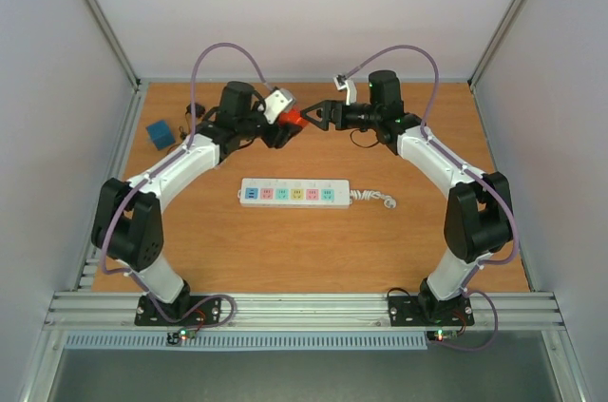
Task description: Pull the plug off the socket
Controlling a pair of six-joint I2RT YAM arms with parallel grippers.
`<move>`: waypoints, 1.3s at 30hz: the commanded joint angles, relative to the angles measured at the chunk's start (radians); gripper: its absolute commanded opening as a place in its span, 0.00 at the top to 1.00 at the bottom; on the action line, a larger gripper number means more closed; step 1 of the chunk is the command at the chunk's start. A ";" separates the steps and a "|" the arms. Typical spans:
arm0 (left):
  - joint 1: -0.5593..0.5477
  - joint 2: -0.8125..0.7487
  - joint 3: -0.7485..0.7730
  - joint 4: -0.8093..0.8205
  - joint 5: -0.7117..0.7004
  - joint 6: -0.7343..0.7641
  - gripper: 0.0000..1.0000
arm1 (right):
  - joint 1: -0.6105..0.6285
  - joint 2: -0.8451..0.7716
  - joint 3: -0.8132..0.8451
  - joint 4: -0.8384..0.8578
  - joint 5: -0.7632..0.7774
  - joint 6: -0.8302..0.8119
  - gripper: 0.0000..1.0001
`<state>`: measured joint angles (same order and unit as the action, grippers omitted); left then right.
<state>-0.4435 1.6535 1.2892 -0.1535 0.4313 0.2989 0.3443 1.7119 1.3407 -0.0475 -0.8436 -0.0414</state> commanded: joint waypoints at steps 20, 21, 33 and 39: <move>0.529 -0.227 -0.275 -0.207 0.081 0.025 0.57 | 0.001 0.029 0.067 -0.351 0.026 -0.647 0.01; 0.545 -0.233 -0.287 -0.216 0.075 0.038 0.57 | 0.001 0.033 0.065 -0.373 0.031 -0.675 0.01; 0.682 -0.237 -0.366 -0.291 -0.011 0.149 0.57 | 0.053 0.039 -0.014 -0.469 0.124 -0.892 0.01; 0.701 -0.206 -0.380 -0.304 -0.057 0.194 0.57 | 0.089 0.047 -0.044 -0.472 0.173 -0.929 0.02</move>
<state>0.2451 1.4452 0.9157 -0.4614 0.4099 0.4419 0.4088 1.7439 1.3144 -0.5079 -0.7189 -0.9005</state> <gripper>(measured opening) 0.673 0.985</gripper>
